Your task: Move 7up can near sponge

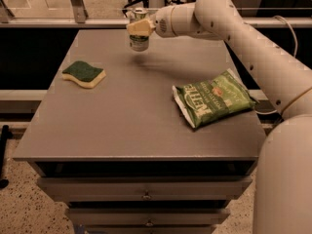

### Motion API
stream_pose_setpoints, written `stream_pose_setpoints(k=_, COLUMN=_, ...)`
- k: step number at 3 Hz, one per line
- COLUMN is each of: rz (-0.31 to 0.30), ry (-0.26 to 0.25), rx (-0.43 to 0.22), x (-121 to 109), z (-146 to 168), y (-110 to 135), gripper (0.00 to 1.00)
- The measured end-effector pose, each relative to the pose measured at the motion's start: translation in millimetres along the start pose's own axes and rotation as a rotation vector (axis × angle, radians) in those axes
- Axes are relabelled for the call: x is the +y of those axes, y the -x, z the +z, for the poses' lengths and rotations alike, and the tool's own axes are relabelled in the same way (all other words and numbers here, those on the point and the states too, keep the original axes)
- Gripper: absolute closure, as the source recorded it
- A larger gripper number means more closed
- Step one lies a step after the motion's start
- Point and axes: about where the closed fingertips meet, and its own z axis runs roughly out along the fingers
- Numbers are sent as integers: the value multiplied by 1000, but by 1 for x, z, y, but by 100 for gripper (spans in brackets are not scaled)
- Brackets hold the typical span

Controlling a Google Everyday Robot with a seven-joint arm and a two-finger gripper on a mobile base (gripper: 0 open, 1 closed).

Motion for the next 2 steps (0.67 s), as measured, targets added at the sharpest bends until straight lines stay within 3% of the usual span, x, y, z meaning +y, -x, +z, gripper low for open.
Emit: stream_pose_setpoints(k=2, rz=-44, ry=96, rx=45, x=84, z=19, y=-28, gripper=100)
